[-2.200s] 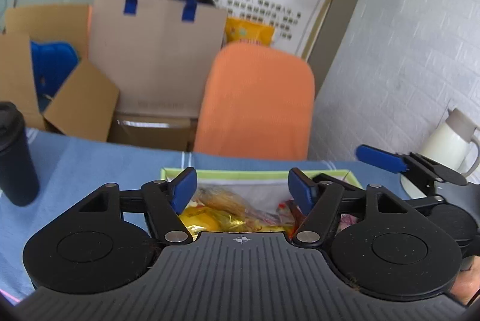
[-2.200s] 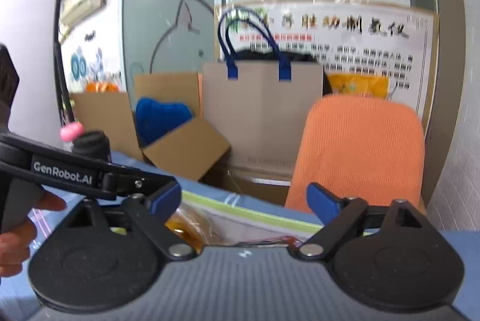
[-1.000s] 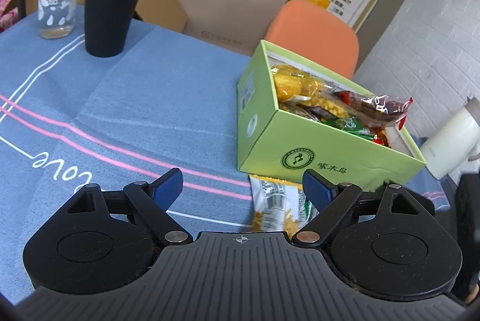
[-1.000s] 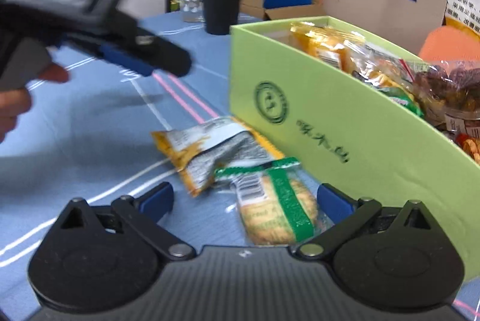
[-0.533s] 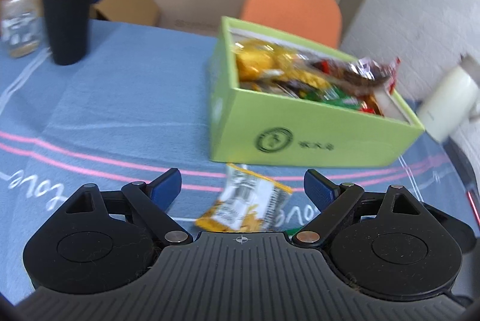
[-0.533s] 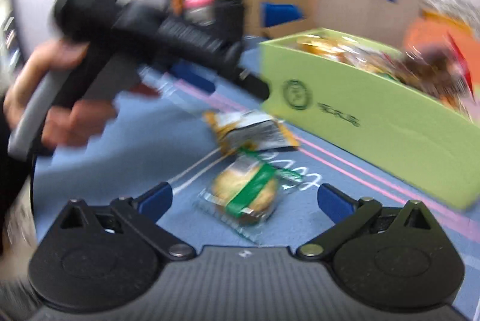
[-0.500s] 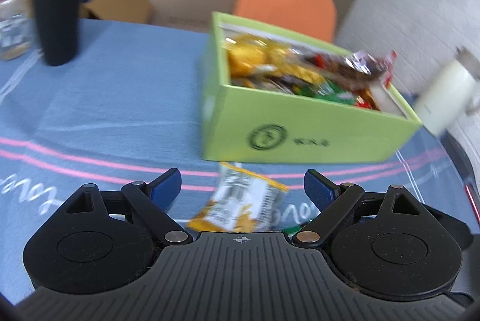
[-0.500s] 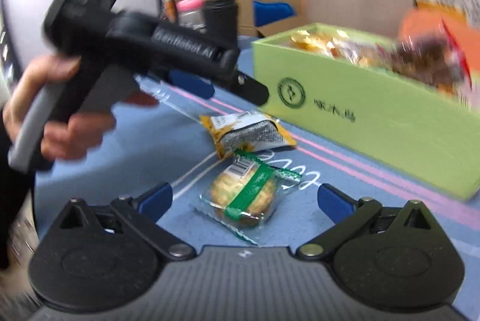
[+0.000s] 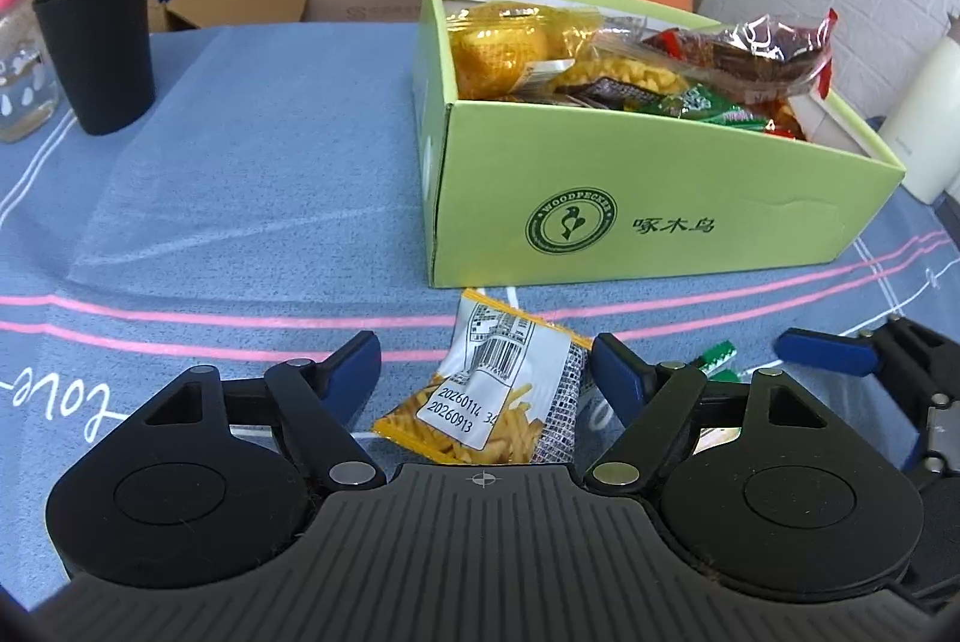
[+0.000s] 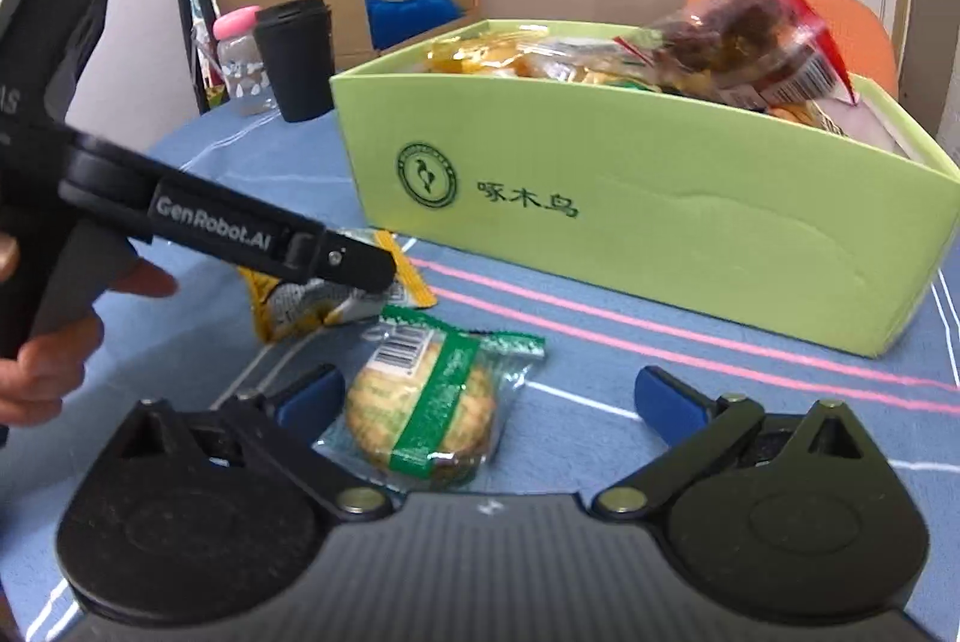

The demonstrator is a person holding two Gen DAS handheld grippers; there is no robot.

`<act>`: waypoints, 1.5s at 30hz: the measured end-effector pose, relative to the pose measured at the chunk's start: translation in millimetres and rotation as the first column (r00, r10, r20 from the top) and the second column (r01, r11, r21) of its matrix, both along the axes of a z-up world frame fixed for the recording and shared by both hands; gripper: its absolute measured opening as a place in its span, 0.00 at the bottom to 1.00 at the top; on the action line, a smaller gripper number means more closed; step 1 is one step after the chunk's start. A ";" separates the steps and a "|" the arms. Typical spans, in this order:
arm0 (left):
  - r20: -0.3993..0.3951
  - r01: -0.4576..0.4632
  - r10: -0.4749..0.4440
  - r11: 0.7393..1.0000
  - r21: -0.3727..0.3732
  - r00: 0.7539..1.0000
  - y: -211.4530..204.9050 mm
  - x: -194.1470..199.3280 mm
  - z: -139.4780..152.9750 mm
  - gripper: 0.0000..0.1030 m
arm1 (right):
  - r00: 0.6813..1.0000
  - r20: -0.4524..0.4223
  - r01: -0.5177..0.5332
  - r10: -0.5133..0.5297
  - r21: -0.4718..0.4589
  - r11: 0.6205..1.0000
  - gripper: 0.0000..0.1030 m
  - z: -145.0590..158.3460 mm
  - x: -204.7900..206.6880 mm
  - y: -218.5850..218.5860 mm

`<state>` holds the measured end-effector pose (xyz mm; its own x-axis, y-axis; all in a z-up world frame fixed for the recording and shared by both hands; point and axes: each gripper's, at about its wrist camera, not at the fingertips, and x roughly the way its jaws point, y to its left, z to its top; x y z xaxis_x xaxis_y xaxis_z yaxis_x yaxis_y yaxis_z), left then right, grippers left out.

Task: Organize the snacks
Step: 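Close the left gripper on the yellow snack bag while the right closes on the green-banded biscuit, then carry the yellow bag with the left gripper into the box while the right carries the biscuit there, release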

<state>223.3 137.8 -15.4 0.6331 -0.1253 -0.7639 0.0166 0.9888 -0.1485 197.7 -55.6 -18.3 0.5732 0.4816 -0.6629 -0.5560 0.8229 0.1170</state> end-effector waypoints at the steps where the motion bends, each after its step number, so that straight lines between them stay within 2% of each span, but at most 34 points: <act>1: 0.000 -0.001 0.001 1.000 0.007 1.000 -2.0 0.7 0.0 0.63 | 1.000 0.001 -0.011 0.011 0.002 1.000 0.99 1.5 -2.2 0.3; 5: 0.000 0.003 -0.003 1.000 0.015 1.000 -5.6 -0.4 -0.2 0.63 | 0.998 0.001 -0.066 0.066 -0.010 0.998 0.99 -1.9 -8.2 12.7; 11: 0.005 0.010 -0.010 1.000 0.016 1.000 -4.6 -4.4 -0.5 0.62 | 0.996 0.037 -0.076 0.079 -0.070 0.995 0.97 -6.8 -13.7 24.0; 12: 0.008 0.009 -0.009 1.000 0.021 1.000 -5.0 -5.0 -0.6 0.60 | 0.996 0.040 -0.077 0.079 -0.068 0.995 0.93 -6.7 -15.0 23.6; 13: 0.015 0.011 -0.012 0.999 0.031 1.000 -6.6 -5.6 -0.6 0.53 | 0.995 0.057 -0.081 0.084 -0.065 0.995 0.61 -5.5 -17.6 22.2; 14: 0.024 0.021 -0.022 0.998 0.052 0.999 -8.9 -6.9 -0.2 0.31 | 0.992 0.082 -0.087 0.092 -0.059 0.994 0.48 -2.6 -18.8 21.3; 15: 0.027 0.033 -0.035 0.997 0.064 0.999 -10.8 -9.5 0.7 0.25 | 0.994 0.071 -0.084 0.087 -0.054 0.995 0.48 -0.1 -19.2 20.0; 18: 0.021 0.061 -0.062 0.998 0.022 0.998 -10.3 -16.6 4.7 0.19 | 0.993 0.067 -0.091 0.096 -0.063 0.994 0.47 1.5 -25.4 16.2; 26: 0.068 0.092 -0.090 0.995 -0.027 0.994 -7.7 -36.5 33.8 0.19 | 0.994 0.046 -0.102 0.098 0.095 0.990 0.48 34.6 -27.9 -8.0; 30: 0.143 0.101 -0.087 0.990 -0.097 0.986 8.9 -41.5 66.4 0.19 | 0.993 0.082 -0.101 0.088 0.172 0.980 0.48 64.2 -24.3 -25.2; 32: 0.184 0.100 -0.077 0.988 -0.120 0.980 15.1 -31.3 84.9 0.19 | 0.988 0.137 -0.090 0.066 0.173 0.981 0.48 82.1 -13.1 -29.7; 35: 0.253 0.085 -0.056 0.991 -0.106 0.966 15.4 -2.4 111.5 0.20 | 0.976 0.217 -0.053 0.019 0.151 0.987 0.48 104.8 22.4 -27.5; 38: 0.263 0.087 -0.050 0.988 -0.131 0.964 10.6 38.5 123.3 0.21 | 0.971 0.238 -0.004 -0.026 0.124 0.992 0.52 112.5 68.1 -18.5; 39: 0.259 0.088 -0.049 0.986 -0.139 0.965 8.3 52.0 123.3 0.25 | 0.972 0.234 0.007 -0.035 0.118 0.993 0.55 112.2 83.0 -15.0; 40: 0.261 0.088 -0.049 0.987 -0.138 0.964 4.7 62.9 122.2 0.30 | 0.972 0.230 0.019 -0.046 0.119 0.993 0.68 111.9 94.6 -12.9; 41: 0.255 0.079 -0.043 0.988 -0.134 0.966 2.2 71.1 120.9 0.47 | 0.974 0.221 0.028 -0.055 0.122 0.992 0.73 111.4 104.1 -11.0; 42: 0.246 0.061 -0.029 0.990 -0.124 0.969 -0.4 76.6 118.6 0.52 | 0.974 0.218 0.034 -0.062 0.132 0.991 0.73 111.6 109.2 -12.8; 45: 0.259 0.070 -0.045 0.993 -0.090 0.965 -8.3 71.5 113.4 0.54 | 0.968 0.243 0.028 -0.070 0.171 0.985 0.79 117.1 98.3 -22.2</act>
